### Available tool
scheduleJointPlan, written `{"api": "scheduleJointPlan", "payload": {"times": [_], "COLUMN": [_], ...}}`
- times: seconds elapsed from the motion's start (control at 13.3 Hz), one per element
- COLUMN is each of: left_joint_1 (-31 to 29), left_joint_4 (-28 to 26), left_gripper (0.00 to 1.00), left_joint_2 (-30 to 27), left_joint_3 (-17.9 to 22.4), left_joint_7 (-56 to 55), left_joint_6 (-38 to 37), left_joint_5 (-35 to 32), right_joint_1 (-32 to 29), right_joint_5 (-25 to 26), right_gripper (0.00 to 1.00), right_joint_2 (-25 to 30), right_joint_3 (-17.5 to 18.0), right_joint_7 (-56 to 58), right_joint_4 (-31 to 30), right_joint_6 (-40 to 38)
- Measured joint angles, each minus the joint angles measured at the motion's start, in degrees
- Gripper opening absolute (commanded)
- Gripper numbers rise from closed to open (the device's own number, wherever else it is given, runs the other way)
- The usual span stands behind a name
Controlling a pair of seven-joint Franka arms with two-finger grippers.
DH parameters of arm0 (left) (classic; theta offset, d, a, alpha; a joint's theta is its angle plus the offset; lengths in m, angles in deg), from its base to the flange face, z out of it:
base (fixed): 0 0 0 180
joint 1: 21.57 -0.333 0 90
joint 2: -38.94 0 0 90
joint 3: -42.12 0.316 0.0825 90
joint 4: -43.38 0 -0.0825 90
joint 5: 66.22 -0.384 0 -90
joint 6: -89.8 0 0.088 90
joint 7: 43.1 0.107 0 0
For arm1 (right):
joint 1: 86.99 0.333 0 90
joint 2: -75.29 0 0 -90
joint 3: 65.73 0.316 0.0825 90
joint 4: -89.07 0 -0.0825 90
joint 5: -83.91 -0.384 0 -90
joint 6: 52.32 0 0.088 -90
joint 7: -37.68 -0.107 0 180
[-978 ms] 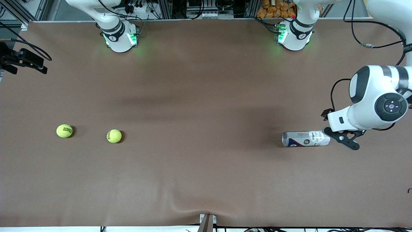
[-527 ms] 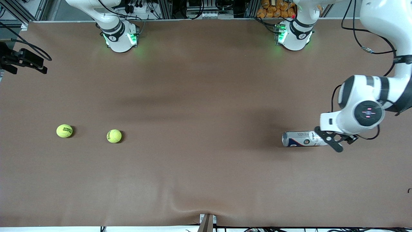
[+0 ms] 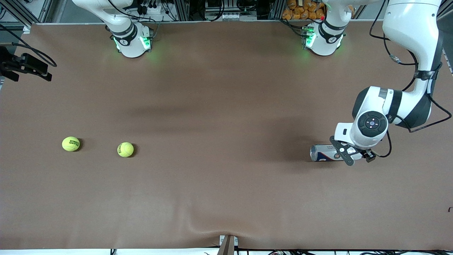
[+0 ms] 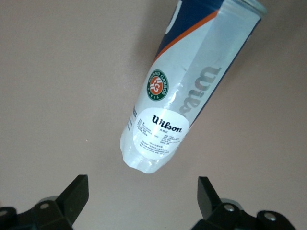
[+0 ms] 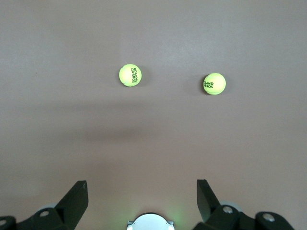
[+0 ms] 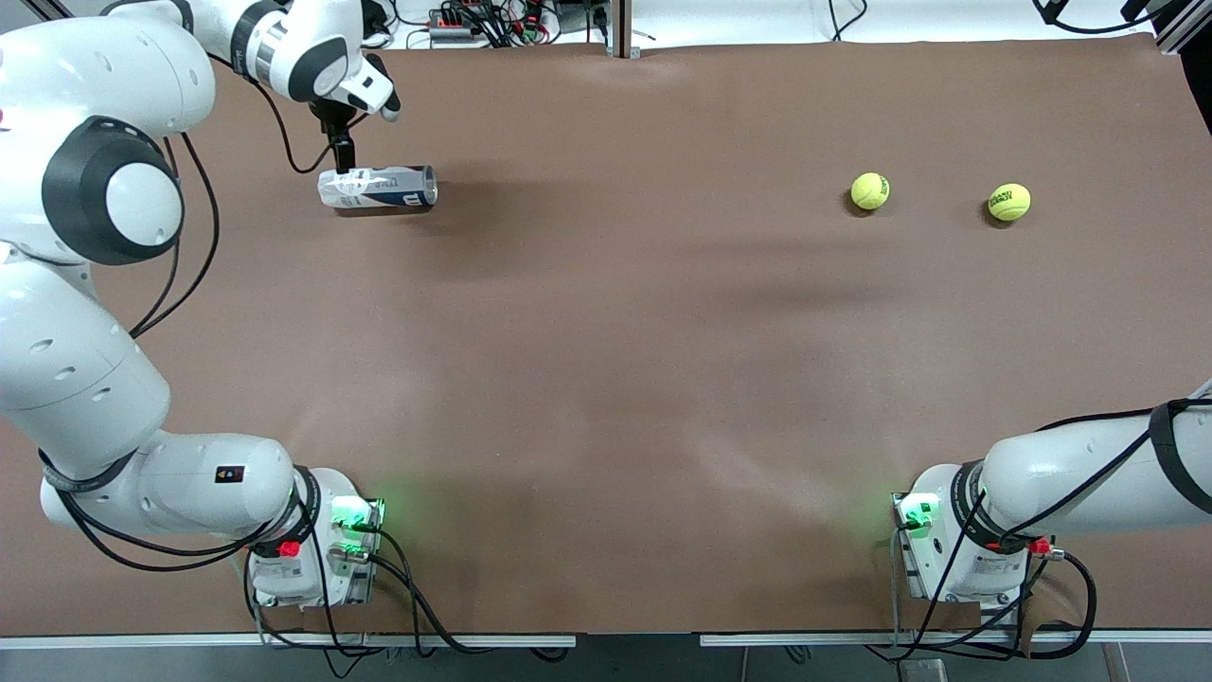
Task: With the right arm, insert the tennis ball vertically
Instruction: 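Reach the left gripper down to the clear Wilson tube, then grasp the tube with the left gripper and tilt it upright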
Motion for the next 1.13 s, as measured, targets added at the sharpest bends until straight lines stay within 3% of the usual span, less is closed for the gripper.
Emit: {"api": "scheduleJointPlan", "payload": {"times": [0.45, 1.13], "left_joint_1": [0.0, 0.6], "left_joint_4": [-1.6, -2.2], "left_gripper": [1.0, 1.0], "left_joint_2": [1.5, 3.0], "left_joint_3": [-0.7, -0.8], "left_joint_7": [4.6, 5.0], "left_joint_6": [5.0, 5.6], "left_joint_5": [-4.3, -6.7], "right_joint_1": [0.0, 0.0], "right_joint_5": [0.0, 0.0], "right_gripper": [1.0, 1.0], "right_joint_2": [0.0, 0.0], "right_joint_3": [0.0, 0.0], "right_joint_7": [0.0, 0.0], "right_joint_4": [0.0, 0.0], "right_joint_6": [0.0, 0.0]}}
